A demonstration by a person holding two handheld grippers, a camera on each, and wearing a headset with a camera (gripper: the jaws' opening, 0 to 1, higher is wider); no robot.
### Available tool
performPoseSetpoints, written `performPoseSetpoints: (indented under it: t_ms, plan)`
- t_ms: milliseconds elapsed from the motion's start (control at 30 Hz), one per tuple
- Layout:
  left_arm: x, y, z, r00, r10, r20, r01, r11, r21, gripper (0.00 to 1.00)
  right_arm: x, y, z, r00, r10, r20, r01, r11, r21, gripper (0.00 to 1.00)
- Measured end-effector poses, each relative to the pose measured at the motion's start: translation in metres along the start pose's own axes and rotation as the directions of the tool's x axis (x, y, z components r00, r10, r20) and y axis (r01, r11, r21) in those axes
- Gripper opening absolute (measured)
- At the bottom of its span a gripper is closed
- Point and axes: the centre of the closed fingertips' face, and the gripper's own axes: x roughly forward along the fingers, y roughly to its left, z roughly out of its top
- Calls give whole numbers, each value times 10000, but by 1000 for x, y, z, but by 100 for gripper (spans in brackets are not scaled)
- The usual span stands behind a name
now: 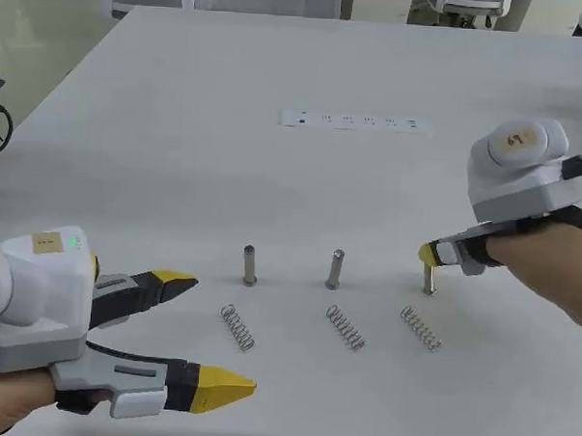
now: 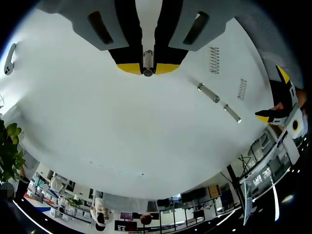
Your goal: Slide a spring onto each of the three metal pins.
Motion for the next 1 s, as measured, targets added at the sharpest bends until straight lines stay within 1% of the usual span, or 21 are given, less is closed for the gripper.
performPoseSetpoints:
  t_ms: [467,667,1000]
  plan:
    - [0,0,0,10000,-14,-14,14,10000,-11,82,-6,5,-7,9999,23,131,-20,9999,-170,5]
    - [1,-1,0,10000,-41,13,41,10000,-8,82,-8,7,-10,9999,-29,156,38,9984,-563,5]
    - [1,-1,1,10000,-40,9,40,10000,11,82,-9,7,-10,9998,-14,223,34,9961,-877,6]
